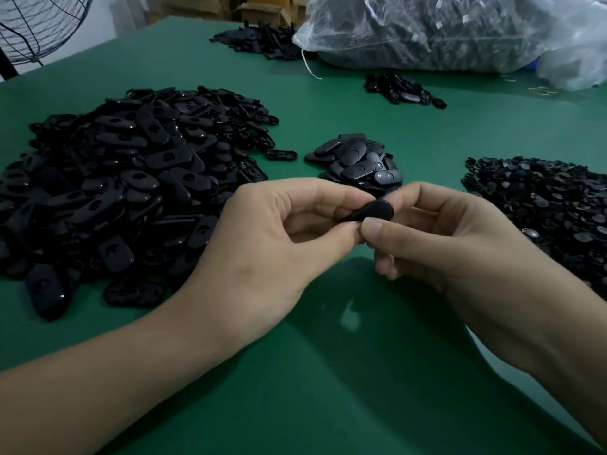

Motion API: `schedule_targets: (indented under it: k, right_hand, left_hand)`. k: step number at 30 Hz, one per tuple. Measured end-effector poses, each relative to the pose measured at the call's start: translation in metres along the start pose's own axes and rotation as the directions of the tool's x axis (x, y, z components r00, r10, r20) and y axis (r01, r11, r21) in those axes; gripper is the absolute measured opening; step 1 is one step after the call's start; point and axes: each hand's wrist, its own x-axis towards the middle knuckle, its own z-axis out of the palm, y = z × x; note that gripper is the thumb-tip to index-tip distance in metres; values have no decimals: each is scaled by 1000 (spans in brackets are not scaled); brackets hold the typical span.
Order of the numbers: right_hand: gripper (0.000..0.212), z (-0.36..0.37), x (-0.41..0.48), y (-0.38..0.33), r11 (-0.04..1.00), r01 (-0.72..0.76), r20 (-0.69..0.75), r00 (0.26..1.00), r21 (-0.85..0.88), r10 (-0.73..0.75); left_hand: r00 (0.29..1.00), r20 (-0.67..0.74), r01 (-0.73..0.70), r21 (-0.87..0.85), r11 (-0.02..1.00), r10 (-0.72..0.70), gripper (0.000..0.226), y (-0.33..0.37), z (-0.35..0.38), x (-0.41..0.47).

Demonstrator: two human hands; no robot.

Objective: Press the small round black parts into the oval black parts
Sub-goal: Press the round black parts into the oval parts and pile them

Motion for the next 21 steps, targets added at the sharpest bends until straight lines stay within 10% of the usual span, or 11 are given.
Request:
schedule_targets:
  k: [21]
  right_hand:
    - [23, 3, 0, 9, 942, -100, 136, 989, 321, 59]
  left_hand:
    - [956, -77, -249, 296, 922, 283, 14, 10, 3, -3]
